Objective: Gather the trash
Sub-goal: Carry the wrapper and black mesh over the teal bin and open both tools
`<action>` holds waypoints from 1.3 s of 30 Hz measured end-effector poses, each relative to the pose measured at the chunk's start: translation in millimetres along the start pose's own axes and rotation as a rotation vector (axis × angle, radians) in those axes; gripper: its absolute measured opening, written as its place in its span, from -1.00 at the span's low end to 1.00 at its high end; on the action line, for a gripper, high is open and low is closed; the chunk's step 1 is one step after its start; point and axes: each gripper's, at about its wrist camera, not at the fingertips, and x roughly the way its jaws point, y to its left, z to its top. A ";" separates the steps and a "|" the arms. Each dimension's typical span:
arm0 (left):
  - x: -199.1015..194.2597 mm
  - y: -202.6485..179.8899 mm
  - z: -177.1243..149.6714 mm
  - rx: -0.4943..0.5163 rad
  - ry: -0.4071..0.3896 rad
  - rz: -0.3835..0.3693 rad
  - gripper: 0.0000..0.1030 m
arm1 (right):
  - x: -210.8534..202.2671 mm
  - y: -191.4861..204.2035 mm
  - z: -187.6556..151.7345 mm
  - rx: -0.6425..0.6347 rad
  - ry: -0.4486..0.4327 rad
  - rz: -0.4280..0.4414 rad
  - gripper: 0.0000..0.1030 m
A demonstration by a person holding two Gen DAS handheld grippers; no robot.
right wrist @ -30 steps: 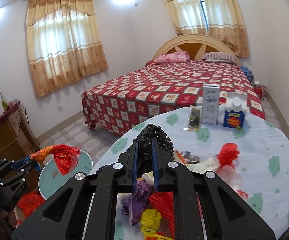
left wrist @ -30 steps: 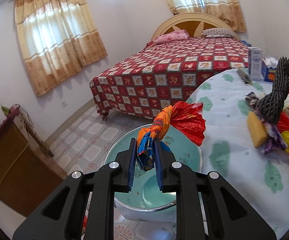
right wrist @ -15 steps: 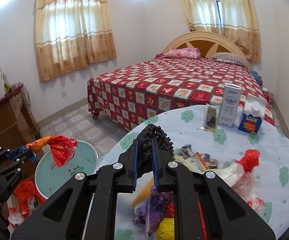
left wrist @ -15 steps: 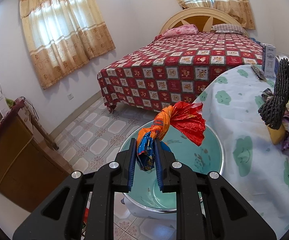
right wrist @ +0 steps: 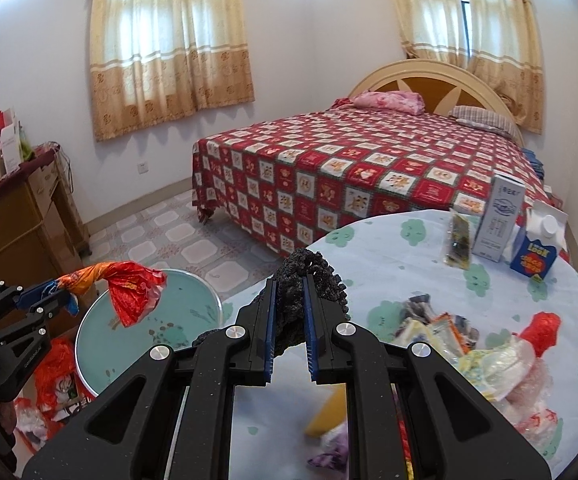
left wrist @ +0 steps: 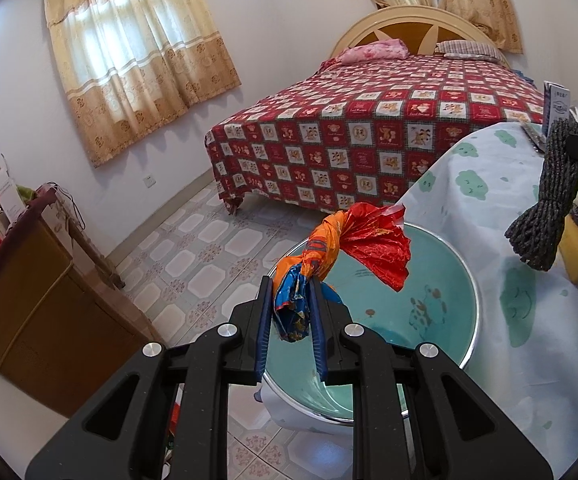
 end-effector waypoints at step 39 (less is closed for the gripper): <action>19.7 20.0 -8.5 -0.024 0.040 0.015 -0.10 | 54.4 54.7 -2.7 -0.073 0.090 0.114 -0.26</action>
